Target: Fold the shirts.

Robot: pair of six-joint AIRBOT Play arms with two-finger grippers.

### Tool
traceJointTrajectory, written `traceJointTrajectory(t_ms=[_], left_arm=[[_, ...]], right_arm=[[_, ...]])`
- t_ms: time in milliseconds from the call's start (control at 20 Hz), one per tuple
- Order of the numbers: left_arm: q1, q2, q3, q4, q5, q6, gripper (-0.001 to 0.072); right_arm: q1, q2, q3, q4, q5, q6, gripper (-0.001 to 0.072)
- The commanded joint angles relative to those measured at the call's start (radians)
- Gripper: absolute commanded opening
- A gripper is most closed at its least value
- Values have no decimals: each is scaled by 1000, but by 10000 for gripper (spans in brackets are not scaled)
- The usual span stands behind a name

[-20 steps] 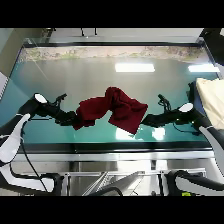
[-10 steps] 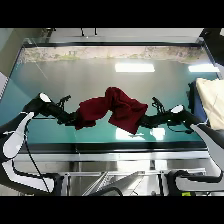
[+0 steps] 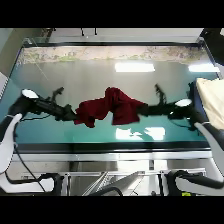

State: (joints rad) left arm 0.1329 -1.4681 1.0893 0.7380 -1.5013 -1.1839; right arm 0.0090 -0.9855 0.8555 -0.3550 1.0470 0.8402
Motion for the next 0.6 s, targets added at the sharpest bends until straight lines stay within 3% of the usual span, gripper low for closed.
traceJointTrajectory(t_ms=[0,300,550], left_arm=[[98,171,1,-329,-121,5,12],[257,521,1,-1059,-140,16,12],[446,745,1,-1370,-103,110,11]], right_arm=[[-63,233,186,26,69,24,15],[-286,463,653,-39,68,38,14],[-385,532,861,-150,29,54,14]])
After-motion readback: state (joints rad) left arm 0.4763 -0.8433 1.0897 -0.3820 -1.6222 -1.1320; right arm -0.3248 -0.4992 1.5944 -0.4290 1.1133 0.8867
